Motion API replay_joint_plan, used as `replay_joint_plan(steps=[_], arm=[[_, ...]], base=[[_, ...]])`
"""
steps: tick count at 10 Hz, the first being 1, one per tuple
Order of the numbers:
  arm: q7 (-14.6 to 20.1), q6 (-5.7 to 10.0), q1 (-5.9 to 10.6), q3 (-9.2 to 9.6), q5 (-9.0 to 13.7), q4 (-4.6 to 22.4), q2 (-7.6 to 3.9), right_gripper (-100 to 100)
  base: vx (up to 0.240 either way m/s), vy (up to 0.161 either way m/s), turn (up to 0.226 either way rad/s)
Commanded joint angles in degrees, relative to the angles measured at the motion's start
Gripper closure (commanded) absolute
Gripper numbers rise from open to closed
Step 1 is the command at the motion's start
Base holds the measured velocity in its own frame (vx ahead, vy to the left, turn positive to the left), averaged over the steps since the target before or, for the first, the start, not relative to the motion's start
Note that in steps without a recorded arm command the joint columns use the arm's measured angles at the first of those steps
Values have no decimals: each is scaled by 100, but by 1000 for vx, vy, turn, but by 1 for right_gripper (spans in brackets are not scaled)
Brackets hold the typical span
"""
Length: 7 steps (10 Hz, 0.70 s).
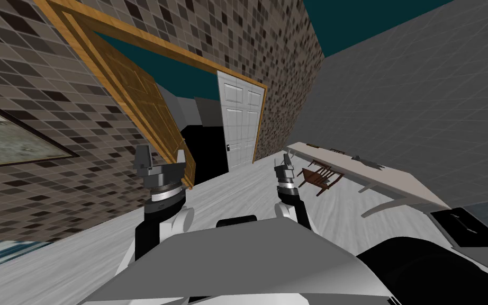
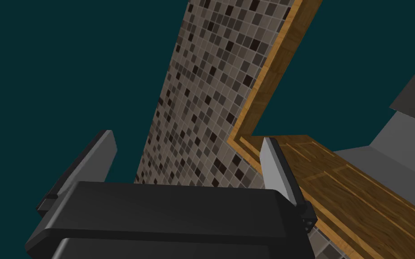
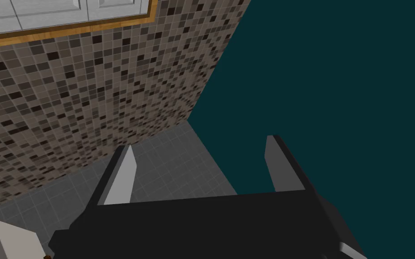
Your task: Push the door open
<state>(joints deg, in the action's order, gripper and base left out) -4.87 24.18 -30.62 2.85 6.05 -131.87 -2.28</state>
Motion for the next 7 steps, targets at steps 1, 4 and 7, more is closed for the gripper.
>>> replay_joint_plan(steps=[1,4,7], arm=[[14,37,68,-13,-10,159,-24,-100],[46,120,222,-41,-34,517,-71,-100],[75,193,357,-66,-55,833,-105,-100]], base=[[98,-9,44],[92,15,56],[93,22,48]])
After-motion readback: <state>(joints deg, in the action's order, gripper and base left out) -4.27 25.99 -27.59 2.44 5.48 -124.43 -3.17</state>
